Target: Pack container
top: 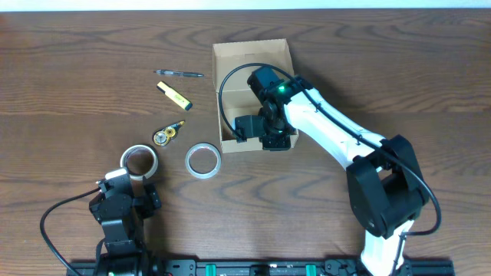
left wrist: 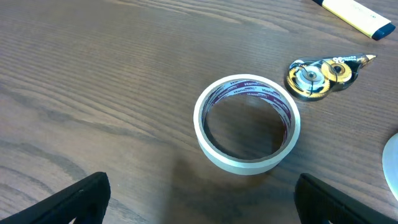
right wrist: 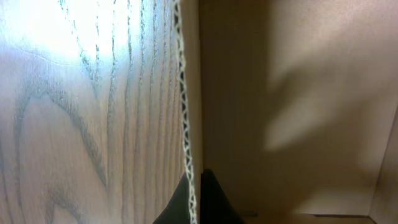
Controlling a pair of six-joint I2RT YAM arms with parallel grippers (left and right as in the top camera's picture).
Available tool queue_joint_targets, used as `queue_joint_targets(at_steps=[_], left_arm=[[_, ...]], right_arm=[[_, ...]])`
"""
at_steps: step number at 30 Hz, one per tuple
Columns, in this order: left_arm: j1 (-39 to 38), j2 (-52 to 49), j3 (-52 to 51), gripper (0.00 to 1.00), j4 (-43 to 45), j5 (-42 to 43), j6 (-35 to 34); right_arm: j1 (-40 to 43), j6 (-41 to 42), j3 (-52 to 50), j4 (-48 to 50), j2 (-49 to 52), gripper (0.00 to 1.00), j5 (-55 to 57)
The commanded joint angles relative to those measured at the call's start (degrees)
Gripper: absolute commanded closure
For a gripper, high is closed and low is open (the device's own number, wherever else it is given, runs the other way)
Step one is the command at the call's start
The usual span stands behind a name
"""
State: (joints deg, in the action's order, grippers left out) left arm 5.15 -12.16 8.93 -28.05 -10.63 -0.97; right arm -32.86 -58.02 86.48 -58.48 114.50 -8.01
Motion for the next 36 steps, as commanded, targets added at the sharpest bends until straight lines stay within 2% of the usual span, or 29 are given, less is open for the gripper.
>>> queue_joint_targets(at_steps=[1,2,16,25,30,36], left_arm=[[-0.02,0.44,-1.07,0.05,0.02,0.15,0.98],[-0.02,0.44,-1.07,0.05,0.0,0.15,0.98],[-0.02,0.44,-1.07,0.05,0.02,0.15,0.98],[-0.02,0.44,-1.07,0.05,0.0,0.15,0.98],[-0.02,0.44,-1.07,0.05,0.0,0.15,0.98],[-0.02,0.44,-1.07,0.05,0.0,0.15,0.98]], right_arm=[[0.37,0.79,-0.57,0.0,0.0,0.38,0.68],[0.35,0.79,-0.57,0.02,0.0,0.01,0.7],[0.15,1.9,1.31,-0.24,-1.07,0.01,3.96],[0.13,3.54,4.68,-1.11,-7.5,0.01,3.89],[0.15,10.93,4.68,-1.03,-14.34,0.01,3.63],[0.22,25.92,4.66,-0.37,-24.24,0.01,2.99]])
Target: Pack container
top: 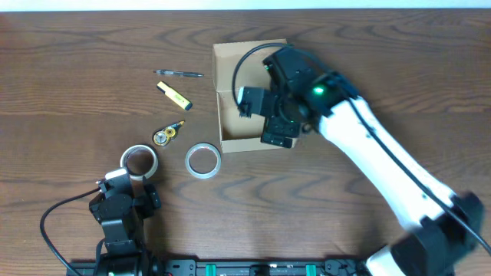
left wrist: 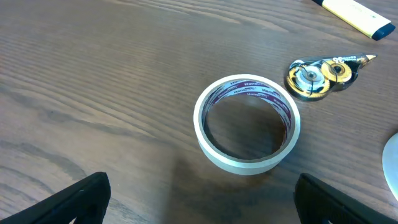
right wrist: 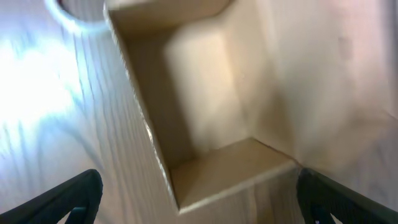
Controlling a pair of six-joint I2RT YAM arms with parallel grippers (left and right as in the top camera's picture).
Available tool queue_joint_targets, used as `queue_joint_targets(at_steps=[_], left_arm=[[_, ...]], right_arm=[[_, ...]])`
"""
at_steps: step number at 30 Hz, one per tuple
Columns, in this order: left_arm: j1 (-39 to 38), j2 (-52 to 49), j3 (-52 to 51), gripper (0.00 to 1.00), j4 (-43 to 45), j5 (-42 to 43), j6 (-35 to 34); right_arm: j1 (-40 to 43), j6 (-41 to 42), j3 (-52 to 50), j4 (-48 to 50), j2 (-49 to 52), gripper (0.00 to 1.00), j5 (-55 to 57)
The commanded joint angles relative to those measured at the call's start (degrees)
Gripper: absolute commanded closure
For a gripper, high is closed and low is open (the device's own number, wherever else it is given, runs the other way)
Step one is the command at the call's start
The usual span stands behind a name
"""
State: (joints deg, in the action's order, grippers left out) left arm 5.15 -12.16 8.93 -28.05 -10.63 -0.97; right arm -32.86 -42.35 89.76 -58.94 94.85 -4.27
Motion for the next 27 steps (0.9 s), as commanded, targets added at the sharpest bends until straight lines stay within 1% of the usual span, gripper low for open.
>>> queue_joint_targets(at_steps=[1,8,15,17,18,20,24,27], left_arm=[[-0.02,0.44,-1.07,0.05,0.02,0.15,0.98],[-0.02,0.44,-1.07,0.04,0.0,0.15,0.98],[-0.02,0.44,-1.07,0.05,0.02,0.15,0.98],[-0.02,0.44,-1.07,0.05,0.02,0.15,0.98],[-0.02,0.44,-1.07,0.05,0.02,0.15,0.98],[-0.02,0.44,-1.07,0.05,0.0,0.15,0.98],[-0.02,0.44,-1.07,0.05,0.02,0.15,0.98],[-0.02,0.44,-1.07,0.05,0.0,0.15,0.98]], right_arm=[[0.22,11.78,1.38,0.04,-6.29,0.01,-0.74],[1.29,17.09,1.38,-2.69,-18.05,0.01,2.75],[1.51,17.11,1.38,-4.37,-24.83,0.01,3.04],[1.99,19.47,1.38,-5.25,-25.75,0.01,4.9],[2.69,22.25,1.38,-5.7,-26.21,0.01,6.56],[4.83,24.63,1.36,-6.93,-27.06,0.01,7.1],[11.08,24.76,1.2,-9.75,-28.94,0.01,5.64],[16.44,24.72,-0.87,-10.64,-30.95,0.01,5.29]])
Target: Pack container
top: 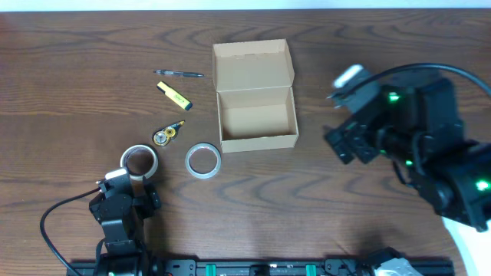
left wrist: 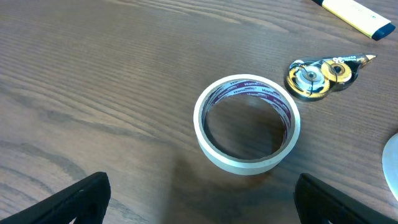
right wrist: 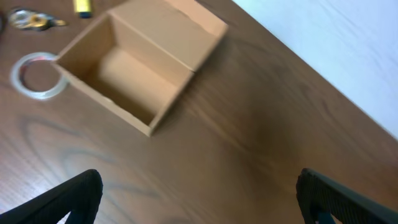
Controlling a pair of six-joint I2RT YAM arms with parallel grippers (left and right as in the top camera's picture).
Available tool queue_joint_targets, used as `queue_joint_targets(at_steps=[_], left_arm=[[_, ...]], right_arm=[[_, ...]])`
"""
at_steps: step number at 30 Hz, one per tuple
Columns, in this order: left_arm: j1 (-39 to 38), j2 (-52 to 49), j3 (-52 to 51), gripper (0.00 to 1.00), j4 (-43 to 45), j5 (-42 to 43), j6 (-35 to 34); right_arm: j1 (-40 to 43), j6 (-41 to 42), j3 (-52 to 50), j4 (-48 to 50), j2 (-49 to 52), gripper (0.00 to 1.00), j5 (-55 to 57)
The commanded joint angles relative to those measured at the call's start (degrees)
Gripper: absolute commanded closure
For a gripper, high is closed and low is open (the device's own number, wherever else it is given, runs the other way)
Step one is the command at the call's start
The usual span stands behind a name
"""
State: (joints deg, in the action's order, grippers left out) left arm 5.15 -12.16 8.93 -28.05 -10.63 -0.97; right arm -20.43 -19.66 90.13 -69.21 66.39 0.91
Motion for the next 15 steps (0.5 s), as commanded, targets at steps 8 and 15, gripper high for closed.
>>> queue_joint_targets(at_steps=[8,15], left_arm=[[-0.02,0.44,-1.07,0.05,0.02,0.15,0.98],[-0.02,0.44,-1.07,0.05,0.0,0.15,0.98]], right_arm=[[16.85,0.09,-19.08,5.95,-14.56,0.01,-5.7],[22.08,0.66,-39.43,14.64,-28.02,0.01,-6.75]])
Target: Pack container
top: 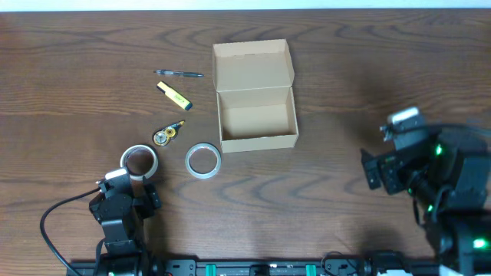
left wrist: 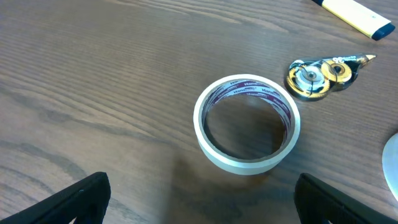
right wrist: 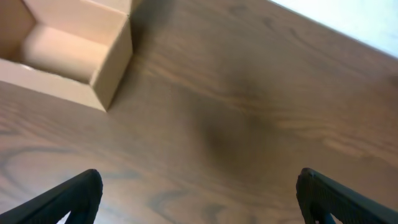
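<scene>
An open cardboard box (top: 255,115) stands mid-table with its lid flap (top: 252,63) folded back; nothing shows inside. Left of it lie a pen (top: 179,73), a yellow highlighter (top: 174,95), a correction tape dispenser (top: 168,134), a cream tape roll (top: 140,160) and a clear tape ring (top: 203,160). My left gripper (left wrist: 202,199) is open just short of the tape roll (left wrist: 247,123). Far right of the box, my right gripper (right wrist: 202,199) is open and holds nothing; only a corner of the box (right wrist: 68,56) shows in its view.
The left arm's base (top: 119,211) sits at the front left edge. The right arm (top: 430,184) is at the front right. The dispenser (left wrist: 323,73) and highlighter (left wrist: 354,14) lie beyond the roll in the left wrist view.
My right arm has moved from beside the box's right side to the front right of the table, farther from the box. The left arm and all objects are unchanged.
My right gripper was down inside the box against its front left wall. Then it was above the box, open. Then it was off to the box's right, and now at the front right. The left gripper stayed open by the tape roll.
</scene>
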Controlling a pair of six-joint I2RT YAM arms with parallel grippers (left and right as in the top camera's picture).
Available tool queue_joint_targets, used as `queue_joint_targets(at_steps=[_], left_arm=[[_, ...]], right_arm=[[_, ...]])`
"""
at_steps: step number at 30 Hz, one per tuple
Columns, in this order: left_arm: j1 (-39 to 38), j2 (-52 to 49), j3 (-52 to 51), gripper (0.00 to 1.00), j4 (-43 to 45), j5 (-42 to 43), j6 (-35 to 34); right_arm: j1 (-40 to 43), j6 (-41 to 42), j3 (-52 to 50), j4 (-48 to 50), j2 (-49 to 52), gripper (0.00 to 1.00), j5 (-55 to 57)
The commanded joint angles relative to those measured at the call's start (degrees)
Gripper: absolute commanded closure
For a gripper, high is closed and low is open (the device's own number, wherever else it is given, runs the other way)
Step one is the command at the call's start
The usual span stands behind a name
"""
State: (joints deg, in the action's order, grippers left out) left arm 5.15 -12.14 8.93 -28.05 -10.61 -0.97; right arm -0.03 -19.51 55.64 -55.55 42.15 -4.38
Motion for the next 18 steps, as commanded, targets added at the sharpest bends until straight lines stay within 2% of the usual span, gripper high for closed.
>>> queue_joint_targets(at_steps=[1,12,18], left_arm=[[-0.02,0.42,-1.07,0.05,0.02,0.13,0.98],[-0.02,0.42,-1.07,0.05,0.02,0.13,0.98],[-0.02,0.42,-1.07,0.04,0.02,0.13,0.98]], right_arm=[[2.32,0.87,-7.26,1.53,-5.6,0.01,-1.44],[5.84,8.59,-33.2,8.35,-30.38,0.01,0.07],[3.96,8.52,-42.07,9.62,-36.85,0.01,1.42]])
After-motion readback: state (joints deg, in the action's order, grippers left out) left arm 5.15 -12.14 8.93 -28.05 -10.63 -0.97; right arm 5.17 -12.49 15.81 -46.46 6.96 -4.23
